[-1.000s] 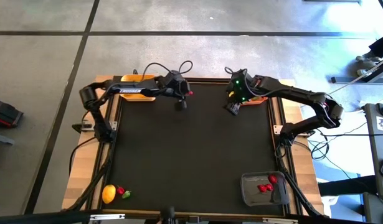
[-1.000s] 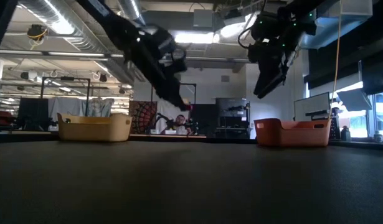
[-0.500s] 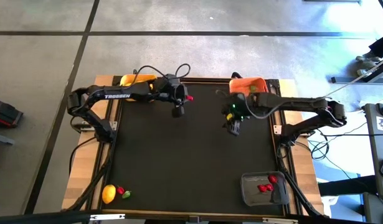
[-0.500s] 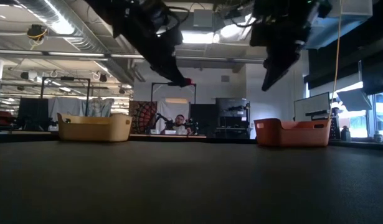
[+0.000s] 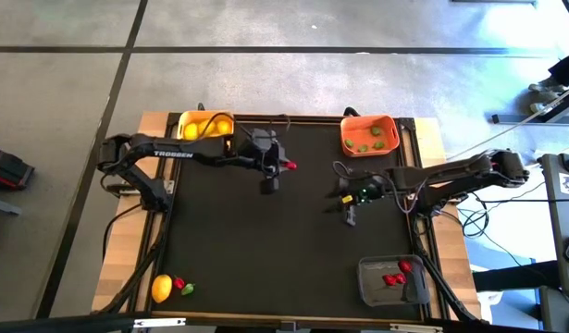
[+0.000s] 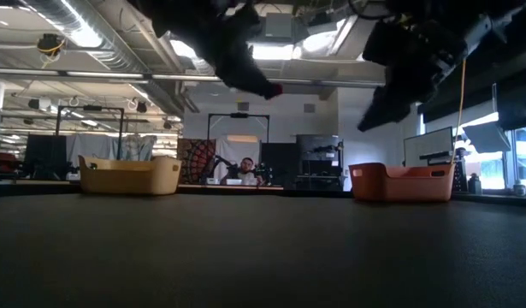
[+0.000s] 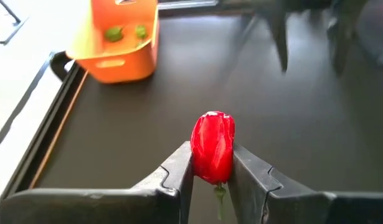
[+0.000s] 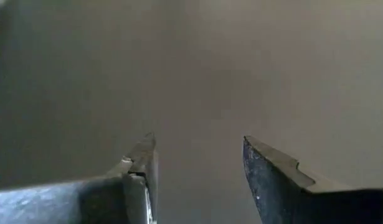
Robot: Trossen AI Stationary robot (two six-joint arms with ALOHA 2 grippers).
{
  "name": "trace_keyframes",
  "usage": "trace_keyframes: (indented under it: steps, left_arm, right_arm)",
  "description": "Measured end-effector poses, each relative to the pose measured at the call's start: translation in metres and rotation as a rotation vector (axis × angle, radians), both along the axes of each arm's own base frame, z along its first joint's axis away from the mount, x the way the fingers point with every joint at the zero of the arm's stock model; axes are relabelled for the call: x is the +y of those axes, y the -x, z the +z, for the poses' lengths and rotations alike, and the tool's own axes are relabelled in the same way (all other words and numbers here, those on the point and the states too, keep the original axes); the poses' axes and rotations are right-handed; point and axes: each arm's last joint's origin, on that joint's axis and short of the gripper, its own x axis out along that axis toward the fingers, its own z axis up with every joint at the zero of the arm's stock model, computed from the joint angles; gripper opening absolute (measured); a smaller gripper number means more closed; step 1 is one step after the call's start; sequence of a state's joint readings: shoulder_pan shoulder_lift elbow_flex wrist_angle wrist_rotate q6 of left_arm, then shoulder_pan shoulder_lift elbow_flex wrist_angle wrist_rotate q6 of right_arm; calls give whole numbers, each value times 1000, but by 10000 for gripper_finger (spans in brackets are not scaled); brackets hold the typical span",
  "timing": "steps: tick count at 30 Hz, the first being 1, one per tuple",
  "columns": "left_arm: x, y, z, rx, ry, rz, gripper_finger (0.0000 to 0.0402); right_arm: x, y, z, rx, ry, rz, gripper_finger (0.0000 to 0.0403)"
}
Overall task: Sort produce into baskets
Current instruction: Put the top red chili pepper into the gray bin
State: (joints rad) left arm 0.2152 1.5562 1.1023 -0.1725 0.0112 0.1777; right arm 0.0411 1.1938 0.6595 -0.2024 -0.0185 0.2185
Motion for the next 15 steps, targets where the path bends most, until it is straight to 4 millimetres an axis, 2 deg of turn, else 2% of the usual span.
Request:
trace_keyframes:
  steps: [3, 8, 15]
  left_arm:
    - [-10, -3, 2, -27, 14, -18, 81]
    - [-25, -6, 2, -31, 19, -57, 81]
    - [-40, -9, 4, -54, 33, -90, 81]
  right_arm:
    - [5, -6, -1, -124, -14, 21, 169]
    - [5, -12, -1, -182, -20, 4, 169]
    - [0, -20, 11, -339, 103, -124, 169]
